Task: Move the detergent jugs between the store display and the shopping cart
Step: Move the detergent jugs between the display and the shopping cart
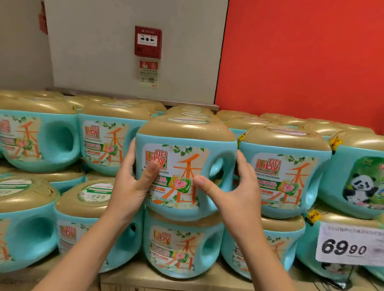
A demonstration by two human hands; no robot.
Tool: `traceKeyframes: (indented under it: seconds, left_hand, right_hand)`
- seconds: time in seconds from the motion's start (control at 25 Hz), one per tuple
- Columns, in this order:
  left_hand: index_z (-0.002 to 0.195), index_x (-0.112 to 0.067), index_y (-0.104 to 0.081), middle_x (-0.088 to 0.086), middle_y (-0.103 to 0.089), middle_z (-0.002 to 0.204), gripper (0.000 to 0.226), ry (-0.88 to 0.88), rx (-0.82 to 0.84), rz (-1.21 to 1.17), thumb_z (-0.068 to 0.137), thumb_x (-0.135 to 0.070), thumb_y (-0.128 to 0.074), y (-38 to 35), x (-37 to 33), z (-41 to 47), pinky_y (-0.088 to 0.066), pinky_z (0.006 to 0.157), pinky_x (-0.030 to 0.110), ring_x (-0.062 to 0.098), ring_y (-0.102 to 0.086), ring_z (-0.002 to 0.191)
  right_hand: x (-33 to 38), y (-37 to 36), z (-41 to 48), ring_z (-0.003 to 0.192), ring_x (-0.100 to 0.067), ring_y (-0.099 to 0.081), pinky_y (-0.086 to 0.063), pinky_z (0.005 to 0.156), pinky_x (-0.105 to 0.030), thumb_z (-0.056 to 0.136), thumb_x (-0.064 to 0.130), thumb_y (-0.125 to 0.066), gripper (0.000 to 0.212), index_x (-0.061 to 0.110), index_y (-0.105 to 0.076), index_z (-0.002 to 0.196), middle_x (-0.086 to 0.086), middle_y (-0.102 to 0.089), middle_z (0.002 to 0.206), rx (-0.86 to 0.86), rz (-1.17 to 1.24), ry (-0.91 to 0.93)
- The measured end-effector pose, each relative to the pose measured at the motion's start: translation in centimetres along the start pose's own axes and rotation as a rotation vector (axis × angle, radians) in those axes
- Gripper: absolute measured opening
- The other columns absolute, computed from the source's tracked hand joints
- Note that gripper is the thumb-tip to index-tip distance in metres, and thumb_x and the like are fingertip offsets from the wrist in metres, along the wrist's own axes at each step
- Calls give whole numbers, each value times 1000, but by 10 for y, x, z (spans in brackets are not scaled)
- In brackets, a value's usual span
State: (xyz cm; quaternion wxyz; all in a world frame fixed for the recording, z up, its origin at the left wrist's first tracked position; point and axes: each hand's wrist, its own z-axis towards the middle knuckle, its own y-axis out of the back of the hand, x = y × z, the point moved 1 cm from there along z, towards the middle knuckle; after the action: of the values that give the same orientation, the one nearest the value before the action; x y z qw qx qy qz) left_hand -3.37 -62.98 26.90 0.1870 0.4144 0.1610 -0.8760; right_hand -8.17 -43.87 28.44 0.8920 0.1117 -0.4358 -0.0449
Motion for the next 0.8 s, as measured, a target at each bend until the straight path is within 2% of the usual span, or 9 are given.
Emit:
traceKeyframes:
  seconds: [0.16,0.32,0.4,0.44,0.52,0.6,0.64,0.72,0.8]
  left_hand:
    - [145,-33,-39,-13,-66,125,104,-9,39,15,57,-77,-71,-1,14,7,-57,77,21,9,-66,111]
    - [145,-46,-34,-21,-59,132,97,11,78,67,60,-80,-66,3,21,10,-54,80,15,1,-59,118]
    - [145,-52,-29,-27,-57,131,98,26,140,131,59,-74,-73,8,21,10,-52,80,11,-4,-57,118]
    - [144,-56,-25,-30,-55,132,104,36,172,160,57,-69,-79,10,22,10,-53,81,13,-6,-56,118]
    - [145,-59,-19,-32,-51,135,118,49,202,184,50,-56,-89,12,24,8,-54,91,24,-5,-54,121]
    - [147,-54,-20,-25,-49,141,123,51,193,158,48,-45,-91,11,26,6,-51,99,36,1,-53,126]
    - [148,-51,-21,-22,-49,142,123,42,179,146,47,-42,-91,10,26,5,-51,100,36,2,-52,127]
    - [149,-46,-22,-23,-48,143,124,23,152,144,46,-41,-90,7,27,3,-52,97,27,0,-51,127]
    - [151,-43,-22,-22,-48,142,125,18,121,131,47,-39,-92,2,27,1,-51,93,17,-4,-51,125]
  right_hand:
    - [-12,-1,1,133,-6,-43,-39,111,-34,50,71,-69,113,26,-36,148,11,-48,144,-44,19,-13]
    - [-11,-7,-7,134,-10,-43,-33,108,-21,56,79,-55,115,18,-32,150,4,-47,147,-121,-196,76]
    - [-11,-10,-7,135,-13,-42,-30,106,-18,61,78,-51,111,13,-33,149,0,-48,146,-138,-249,91]
    - [-11,-10,-7,135,-15,-41,-28,105,-18,64,77,-50,109,11,-34,149,-2,-48,145,-150,-280,100]
    - [-11,-11,-6,130,-20,-40,-28,102,-21,68,74,-51,103,7,-39,145,-5,-51,137,-210,-349,139]
    - [-13,-12,-7,125,-22,-43,-37,102,-28,70,71,-54,98,6,-42,143,-5,-50,131,-251,-328,153]
    - [-13,-13,-7,125,-22,-45,-42,102,-33,70,70,-56,97,7,-42,143,-4,-49,132,-245,-292,144]
    - [-15,-13,-8,126,-21,-46,-47,100,-42,71,69,-57,94,9,-42,142,-4,-48,134,-235,-251,131]
    - [-16,-11,-8,126,-22,-47,-47,99,-45,72,68,-56,92,9,-42,141,-4,-49,135,-242,-250,143]
